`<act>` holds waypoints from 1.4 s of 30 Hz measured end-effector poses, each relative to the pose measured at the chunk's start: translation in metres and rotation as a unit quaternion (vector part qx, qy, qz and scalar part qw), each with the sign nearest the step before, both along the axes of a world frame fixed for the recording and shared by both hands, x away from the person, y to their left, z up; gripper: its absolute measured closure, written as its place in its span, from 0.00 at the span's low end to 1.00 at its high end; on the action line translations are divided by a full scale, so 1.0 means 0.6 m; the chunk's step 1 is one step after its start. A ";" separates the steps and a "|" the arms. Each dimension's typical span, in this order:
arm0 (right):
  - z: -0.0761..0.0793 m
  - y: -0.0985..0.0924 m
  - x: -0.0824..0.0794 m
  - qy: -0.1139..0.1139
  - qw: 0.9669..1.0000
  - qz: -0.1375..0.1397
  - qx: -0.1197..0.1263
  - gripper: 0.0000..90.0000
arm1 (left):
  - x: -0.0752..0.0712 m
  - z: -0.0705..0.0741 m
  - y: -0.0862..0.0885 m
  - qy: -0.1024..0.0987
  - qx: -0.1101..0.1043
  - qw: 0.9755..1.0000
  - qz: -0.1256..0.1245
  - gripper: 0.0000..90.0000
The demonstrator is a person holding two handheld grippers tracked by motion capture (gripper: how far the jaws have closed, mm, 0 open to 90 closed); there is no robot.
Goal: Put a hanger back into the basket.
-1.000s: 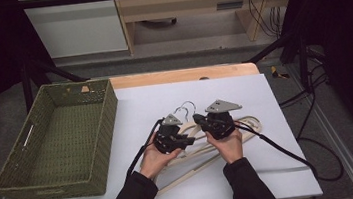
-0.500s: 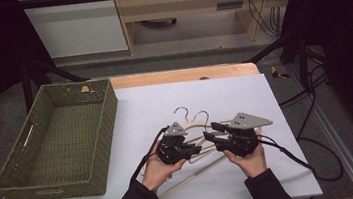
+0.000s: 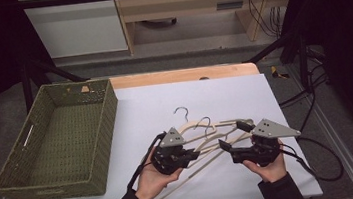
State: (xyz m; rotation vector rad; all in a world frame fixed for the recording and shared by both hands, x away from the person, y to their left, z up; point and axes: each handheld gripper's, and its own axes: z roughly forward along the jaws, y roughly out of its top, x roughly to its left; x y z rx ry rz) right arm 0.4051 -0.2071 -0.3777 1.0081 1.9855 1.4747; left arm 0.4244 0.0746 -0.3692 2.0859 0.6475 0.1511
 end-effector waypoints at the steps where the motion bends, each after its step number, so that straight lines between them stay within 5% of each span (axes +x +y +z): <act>1: 0.001 -0.002 -0.001 -0.002 1.000 -0.003 -0.002 0.14 | -0.001 0.007 0.008 -0.004 -0.002 1.000 0.003 0.96; 11: 0.002 -0.025 -0.003 -0.006 1.000 -0.023 -0.004 0.08 | -0.014 0.086 0.094 -0.057 -0.016 0.998 0.026 0.96; 20: -0.004 -0.037 0.001 -0.002 0.999 -0.037 -0.008 0.06 | 0.003 0.143 0.179 -0.088 -0.019 0.994 0.065 0.96; 31: -0.011 -0.049 0.007 0.005 0.999 -0.047 -0.011 0.06 | 0.034 0.182 0.286 -0.103 -0.025 0.988 0.114 0.96; 34: -0.013 -0.052 0.009 0.007 0.999 -0.050 -0.014 0.06 | 0.044 0.187 0.313 -0.101 -0.037 0.987 0.123 0.96; 42: -0.015 -0.051 0.011 0.009 0.998 -0.050 -0.022 0.06 | 0.063 0.190 0.379 -0.118 -0.029 0.981 0.151 0.96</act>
